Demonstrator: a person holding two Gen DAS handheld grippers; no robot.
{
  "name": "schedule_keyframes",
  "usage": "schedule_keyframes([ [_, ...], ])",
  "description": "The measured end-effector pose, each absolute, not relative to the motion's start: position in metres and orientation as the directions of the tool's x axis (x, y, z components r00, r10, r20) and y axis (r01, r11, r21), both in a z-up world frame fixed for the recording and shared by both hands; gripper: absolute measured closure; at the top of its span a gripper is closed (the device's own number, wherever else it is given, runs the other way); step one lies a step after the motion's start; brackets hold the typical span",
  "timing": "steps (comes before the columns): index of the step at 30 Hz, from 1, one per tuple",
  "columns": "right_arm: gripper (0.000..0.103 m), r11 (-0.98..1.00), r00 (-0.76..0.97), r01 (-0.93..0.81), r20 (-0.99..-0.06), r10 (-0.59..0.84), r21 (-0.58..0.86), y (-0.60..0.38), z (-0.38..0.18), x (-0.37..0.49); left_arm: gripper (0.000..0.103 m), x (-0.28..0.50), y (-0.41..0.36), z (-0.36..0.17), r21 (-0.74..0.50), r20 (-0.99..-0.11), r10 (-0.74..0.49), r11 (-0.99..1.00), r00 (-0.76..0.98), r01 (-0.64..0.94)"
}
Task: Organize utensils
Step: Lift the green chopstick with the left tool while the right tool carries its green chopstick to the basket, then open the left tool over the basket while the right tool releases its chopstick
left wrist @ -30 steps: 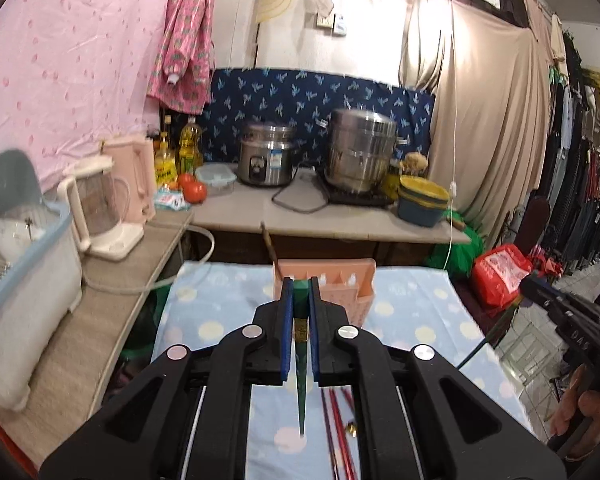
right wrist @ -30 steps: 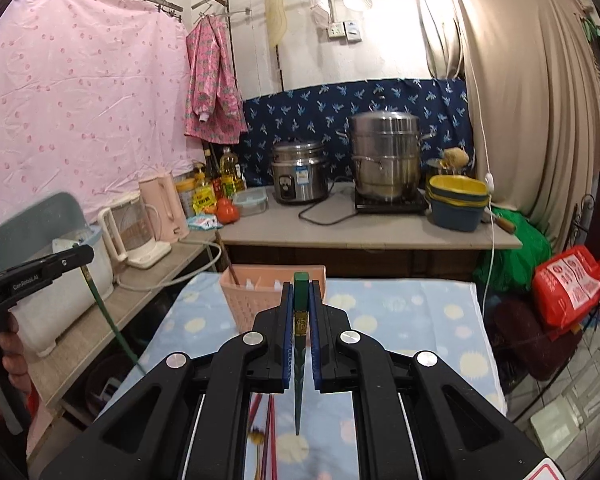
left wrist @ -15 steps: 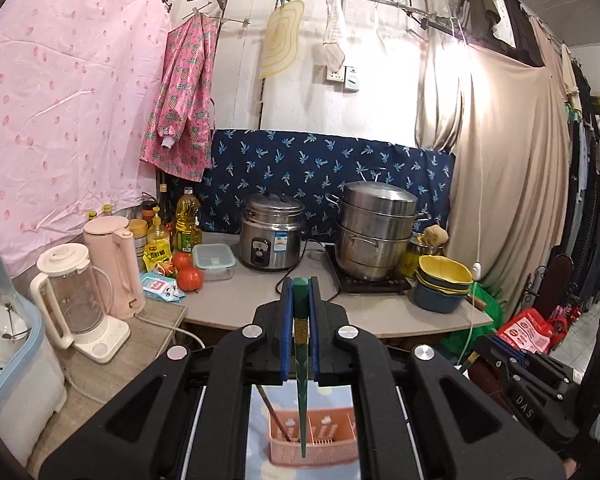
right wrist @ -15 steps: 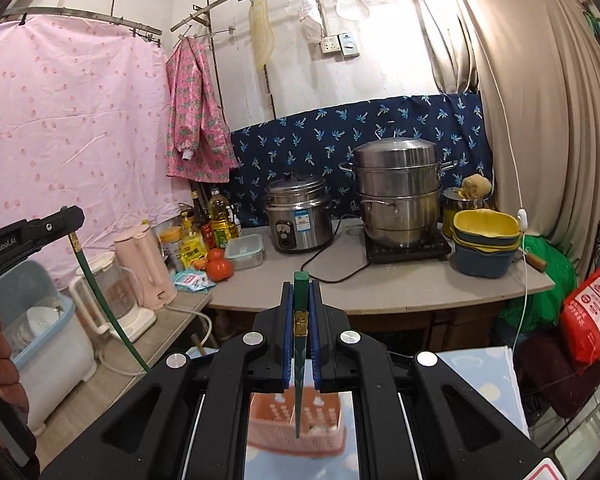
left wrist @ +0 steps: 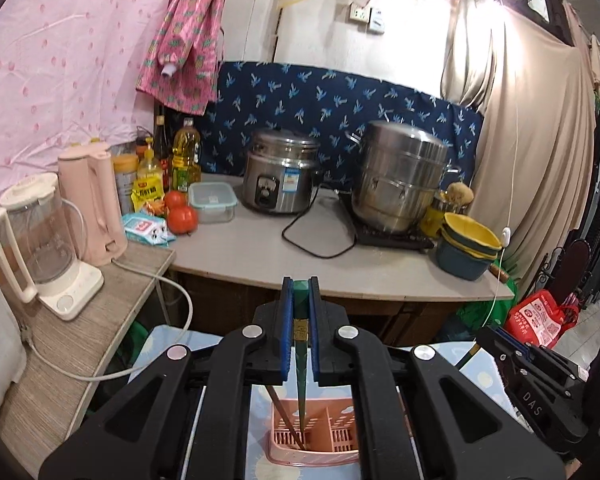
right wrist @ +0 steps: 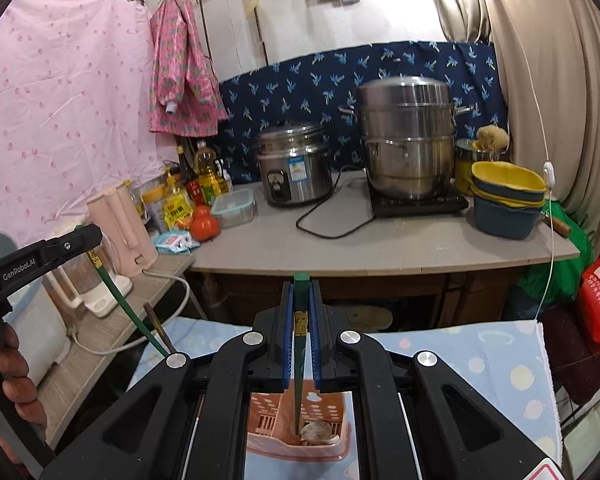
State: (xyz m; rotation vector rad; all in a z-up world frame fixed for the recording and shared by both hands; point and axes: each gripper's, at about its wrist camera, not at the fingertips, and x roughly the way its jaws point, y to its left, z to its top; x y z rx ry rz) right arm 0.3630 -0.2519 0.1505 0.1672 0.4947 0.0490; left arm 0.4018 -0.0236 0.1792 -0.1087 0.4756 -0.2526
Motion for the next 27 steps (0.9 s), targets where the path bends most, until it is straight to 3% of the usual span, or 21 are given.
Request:
schedule_keyframes([
  [2, 0.095, 0.988, 0.869, -0.006, -0.489, 0.083, 0.157, -0.250, 0.142, 0.367, 0.095, 0.404, -0.025, 0.170, -0.155, -0.445, -0.262, 0.964, 0.857, 0.214],
  [3, 0.089, 0.989, 0.867, -0.001, -0.493, 0.074, 0.148, -0.249, 0.138, 0.367, 0.088, 0.404, -0.025, 0.166, -0.153, -0.441, -0.247, 0.968, 0.863, 0.199],
  [4, 0.070, 0.990, 0.868, 0.009, -0.492, 0.062, 0.141, -0.249, 0.137, 0.366, 0.062, 0.402, -0.024, 0.164, -0.149, -0.442, -0.231, 0.972, 0.867, 0.183],
  [5, 0.059, 0.991, 0.874, 0.017, -0.483, 0.051, 0.136, -0.249, 0.136, 0.363, 0.041, 0.400, -0.023, 0.162, -0.147, -0.438, -0.212, 0.976, 0.873, 0.163],
  [6, 0.049, 0.991, 0.881, 0.026, -0.471, 0.039, 0.129, -0.249, 0.137, 0.360, 0.042, 0.397, -0.022, 0.160, -0.151, -0.426, -0.206, 0.976, 0.881, 0.156],
  [16, 0.048, 0.995, 0.883, 0.022, -0.468, 0.027, 0.099, -0.250, 0.133, 0.328, 0.042, 0.377, -0.024, 0.149, -0.090, -0.476, -0.177, 0.984, 0.861, 0.152],
  [27, 0.048, 0.996, 0.878, 0.026, -0.479, 0.017, 0.084, -0.250, 0.126, 0.249, 0.042, 0.300, -0.019, 0.136, -0.036, -0.510, -0.171, 0.983, 0.843, 0.178],
])
